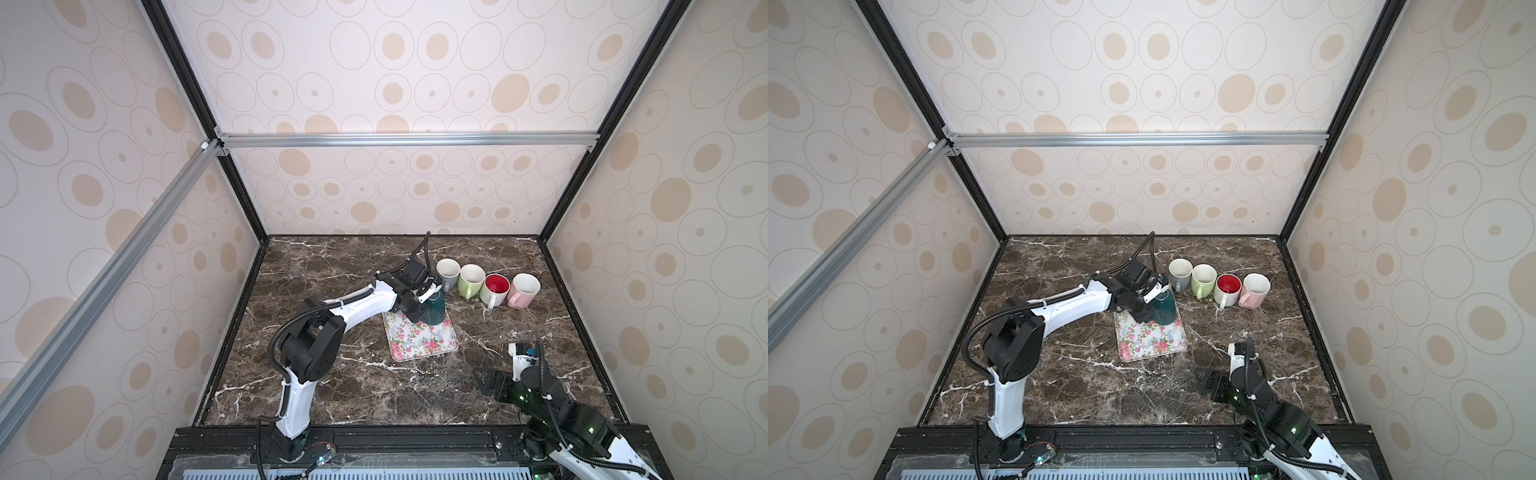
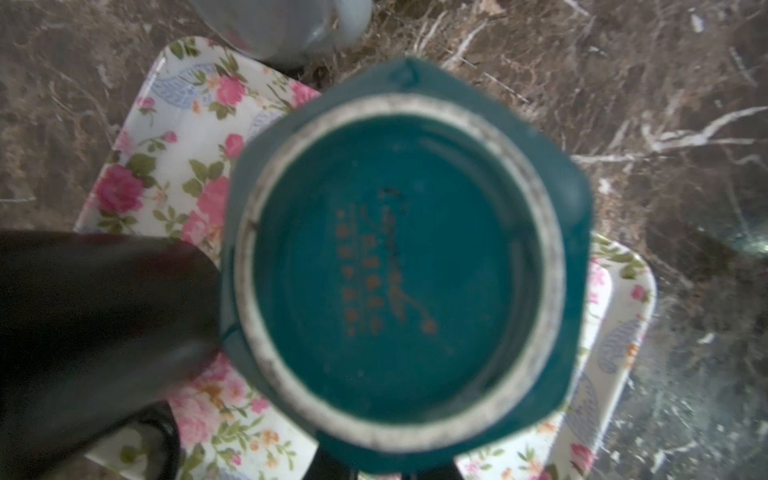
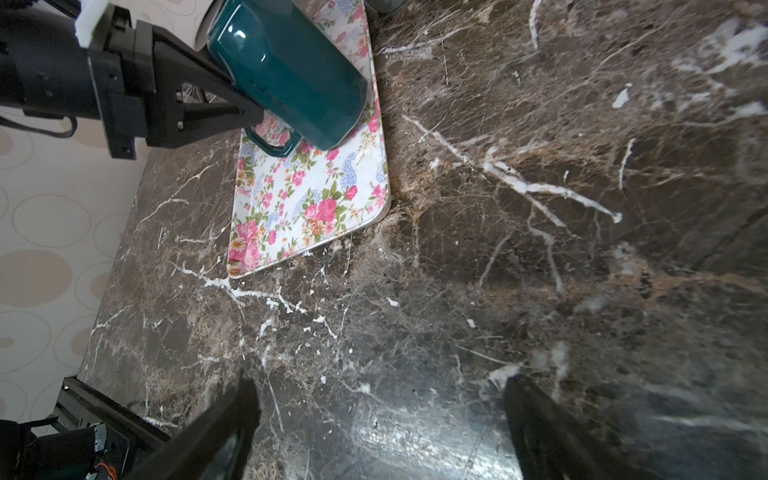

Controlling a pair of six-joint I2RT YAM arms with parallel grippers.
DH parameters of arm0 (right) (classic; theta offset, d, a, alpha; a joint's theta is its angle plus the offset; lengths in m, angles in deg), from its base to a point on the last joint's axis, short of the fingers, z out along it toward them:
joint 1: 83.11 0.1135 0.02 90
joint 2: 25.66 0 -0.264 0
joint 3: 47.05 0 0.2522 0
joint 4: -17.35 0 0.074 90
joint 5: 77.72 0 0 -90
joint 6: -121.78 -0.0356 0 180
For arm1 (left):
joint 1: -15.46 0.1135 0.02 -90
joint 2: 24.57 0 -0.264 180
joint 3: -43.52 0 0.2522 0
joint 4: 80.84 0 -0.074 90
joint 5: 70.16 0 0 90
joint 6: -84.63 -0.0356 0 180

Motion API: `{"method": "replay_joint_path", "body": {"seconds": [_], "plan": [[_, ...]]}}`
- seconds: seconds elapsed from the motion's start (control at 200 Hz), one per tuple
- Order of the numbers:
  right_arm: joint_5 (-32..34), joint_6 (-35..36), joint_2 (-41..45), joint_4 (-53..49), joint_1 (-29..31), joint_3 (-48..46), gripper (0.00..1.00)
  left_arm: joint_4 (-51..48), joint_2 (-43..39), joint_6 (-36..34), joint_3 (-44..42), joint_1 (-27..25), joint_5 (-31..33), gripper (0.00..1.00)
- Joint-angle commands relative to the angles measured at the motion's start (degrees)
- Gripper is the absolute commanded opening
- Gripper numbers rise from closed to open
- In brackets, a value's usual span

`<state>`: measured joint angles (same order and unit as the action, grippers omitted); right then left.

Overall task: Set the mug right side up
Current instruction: 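Close the left gripper on the teal mug's base and lift it off the tray, then tilt the teal mug toward the right gripper while the right gripper reaches toward it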

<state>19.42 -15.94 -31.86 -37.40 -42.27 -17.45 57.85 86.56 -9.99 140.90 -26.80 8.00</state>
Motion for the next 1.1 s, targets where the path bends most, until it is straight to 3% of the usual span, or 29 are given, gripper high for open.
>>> {"method": "replay_joint_path", "body": {"seconds": [0.0, 0.205, 0.545, 0.735, 0.905, 1.095], "plan": [[-1.1, -0.9, 0.1, 1.7, 0.4, 0.7, 0.95, 8.0, -6.3, 4.6, -1.9, -0.3, -4.6, 0.00], [-3.4, -1.1, -1.2, 5.3, 0.4, 0.1, 1.00, 13.0, -11.2, 8.7, -7.9, -0.2, -4.8, 0.00], [-4.5, -1.5, -3.9, 7.2, 0.4, 1.1, 1.00, 29.3, -20.6, 19.8, -22.0, 1.1, -11.6, 0.00], [-5.7, -2.2, -5.7, 8.7, 0.4, 2.8, 1.00, 35.0, -26.0, 24.1, -27.6, 2.1, -11.2, 0.00], [-6.5, -1.6, -13.0, 9.8, 0.5, 6.9, 1.00, 42.0, -30.3, 28.4, -33.0, 3.6, -13.5, 0.00], [-11.7, -0.6, -24.5, 15.8, 0.4, 11.2, 1.00, 45.3, -31.4, 31.8, -35.8, 5.2, -17.0, 0.00]]}}
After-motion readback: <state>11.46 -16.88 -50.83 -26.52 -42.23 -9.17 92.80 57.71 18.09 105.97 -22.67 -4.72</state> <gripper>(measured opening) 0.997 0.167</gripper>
